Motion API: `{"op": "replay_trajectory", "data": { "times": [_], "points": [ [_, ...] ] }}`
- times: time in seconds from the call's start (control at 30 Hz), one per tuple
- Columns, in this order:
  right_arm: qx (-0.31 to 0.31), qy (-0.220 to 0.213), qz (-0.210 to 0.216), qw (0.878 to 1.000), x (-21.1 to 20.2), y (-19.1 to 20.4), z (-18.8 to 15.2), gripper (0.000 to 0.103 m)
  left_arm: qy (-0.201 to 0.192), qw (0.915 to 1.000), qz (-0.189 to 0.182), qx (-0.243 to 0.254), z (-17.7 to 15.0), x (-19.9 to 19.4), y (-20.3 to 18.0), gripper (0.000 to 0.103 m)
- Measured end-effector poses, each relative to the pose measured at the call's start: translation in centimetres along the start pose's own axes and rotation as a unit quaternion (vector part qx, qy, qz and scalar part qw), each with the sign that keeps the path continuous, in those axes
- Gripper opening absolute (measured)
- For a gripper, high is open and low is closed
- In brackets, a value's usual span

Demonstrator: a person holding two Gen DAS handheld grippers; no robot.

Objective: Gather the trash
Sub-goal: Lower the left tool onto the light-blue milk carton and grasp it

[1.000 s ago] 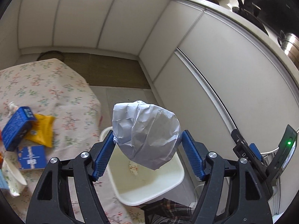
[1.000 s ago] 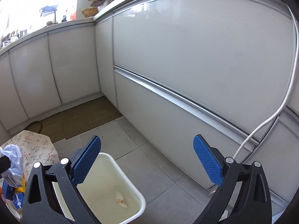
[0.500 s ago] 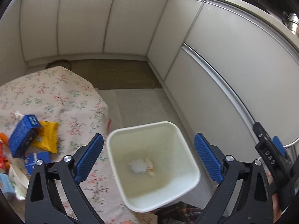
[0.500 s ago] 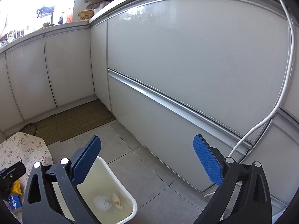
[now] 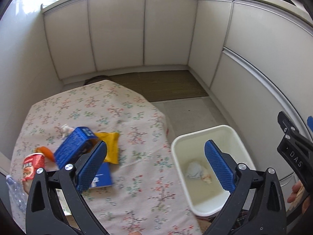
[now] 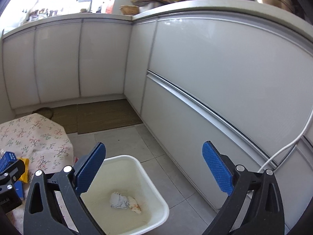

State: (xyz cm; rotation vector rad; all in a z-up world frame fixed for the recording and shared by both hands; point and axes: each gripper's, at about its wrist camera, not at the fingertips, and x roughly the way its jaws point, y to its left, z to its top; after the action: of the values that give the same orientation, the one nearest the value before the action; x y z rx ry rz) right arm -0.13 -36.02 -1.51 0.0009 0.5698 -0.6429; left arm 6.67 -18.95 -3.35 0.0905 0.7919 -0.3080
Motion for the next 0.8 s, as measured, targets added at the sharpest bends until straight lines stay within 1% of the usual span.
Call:
{"op": "replay_trajectory", "data": {
  "times": [0.17, 0.3, 0.37, 0.5, 0.57, 0.63, 0.7, 0.8],
  "points": [
    [-0.026, -0.002, 0.025, 0.999, -0.6, 3.3, 0.1, 0.096, 0.012, 0.9993, 0.034, -0.015, -0.8, -0.2, 3.8, 0.096],
    [-0.052, 0.005, 0.047, 0.998, -0.9, 6.0, 0.0, 0.096, 0.039, 0.9971, 0.056, -0.035, -1.5, 0.4, 7.6, 0.096],
    [-0.065, 0.001, 0.05, 0.997, -1.2, 7.3, 0.0, 0.096, 0.054, 0.9952, 0.064, -0.05, -1.8, 0.7, 9.6, 0.096],
    [-0.093, 0.0, 0.066, 0.994, -1.7, 10.1, -0.4, 0.096, 0.084, 0.9901, 0.086, -0.072, -2.8, 1.2, 14.0, 0.096],
    [-0.103, 0.005, 0.076, 0.992, -1.7, 11.3, -0.5, 0.096, 0.1, 0.9879, 0.096, -0.071, -3.1, 1.4, 15.9, 0.096],
    [-0.115, 0.008, 0.083, 0.99, -1.9, 12.6, -0.8, 0.096, 0.118, 0.9841, 0.116, -0.064, -3.5, 1.3, 18.6, 0.096],
    [-0.132, 0.009, 0.091, 0.987, -2.1, 14.0, -1.1, 0.096, 0.133, 0.9806, 0.128, -0.066, -3.8, 1.0, 21.0, 0.096],
    [-0.153, 0.009, 0.102, 0.983, -2.3, 15.7, -1.5, 0.096, 0.158, 0.976, 0.126, -0.081, -4.6, 0.4, 24.4, 0.096]
  ]
}}
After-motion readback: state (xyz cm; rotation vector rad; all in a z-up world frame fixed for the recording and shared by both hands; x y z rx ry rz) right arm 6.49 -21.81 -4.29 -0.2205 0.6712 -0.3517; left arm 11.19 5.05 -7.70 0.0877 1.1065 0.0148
